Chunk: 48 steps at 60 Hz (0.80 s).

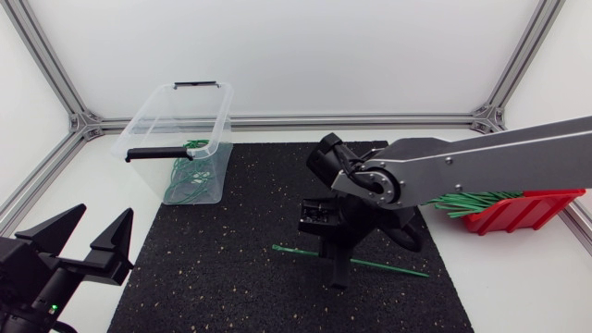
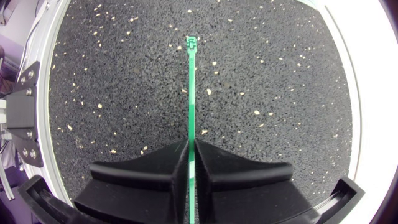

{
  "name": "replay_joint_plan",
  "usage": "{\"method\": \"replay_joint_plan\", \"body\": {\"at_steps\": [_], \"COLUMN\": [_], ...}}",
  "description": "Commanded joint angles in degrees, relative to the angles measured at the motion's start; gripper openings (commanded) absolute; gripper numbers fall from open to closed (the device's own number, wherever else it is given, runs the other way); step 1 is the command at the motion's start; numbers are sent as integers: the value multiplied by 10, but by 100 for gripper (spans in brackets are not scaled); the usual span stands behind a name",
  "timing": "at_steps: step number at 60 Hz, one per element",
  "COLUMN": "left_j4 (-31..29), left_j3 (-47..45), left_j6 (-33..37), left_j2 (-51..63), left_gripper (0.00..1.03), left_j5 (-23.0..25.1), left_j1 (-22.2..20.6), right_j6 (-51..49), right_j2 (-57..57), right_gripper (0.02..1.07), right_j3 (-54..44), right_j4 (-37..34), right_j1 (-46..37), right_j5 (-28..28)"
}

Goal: Take a green cable tie from the red box, thread the tail through the head to close it, then place it in the transparent bin on the left.

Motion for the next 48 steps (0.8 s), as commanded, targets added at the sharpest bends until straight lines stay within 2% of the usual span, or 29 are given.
{"method": "replay_joint_plan", "body": {"at_steps": [1, 4, 5, 10, 13, 20, 27, 38, 48], "left_j4": [-11, -11, -11, -11, -10, -9, -9, -9, -9], "left_j3": [-23, -23, -23, -23, -23, -23, -23, -23, -23], "left_j6": [-11, -11, -11, -11, -11, -11, -11, -11, -11], "left_j2": [-3, -3, -3, -3, -3, -3, -3, -3, -3], "left_gripper": [100, 100, 100, 100, 100, 100, 100, 100, 100], "left_j5": [-1, -1, -1, -1, -1, -1, -1, -1, -1], "left_j1": [0, 0, -1, 0, 0, -1, 0, 1, 2], "right_j6": [0, 6, 7, 15, 15, 22, 21, 5, 0], "right_j2": [-26, -36, -45, -57, -66, -79, -84, -43, 27], "right_gripper": [11, 11, 11, 11, 11, 11, 11, 12, 12], "right_j3": [-11, -20, -32, -54, -81, -114, -143, -164, -167], "right_j4": [-5, 14, 37, 74, 126, 192, 258, 335, 360], "right_j1": [6, 10, 20, 35, 53, 81, 117, 157, 181], "right_j5": [7, 27, 49, 72, 118, 165, 242, 359, 418]}}
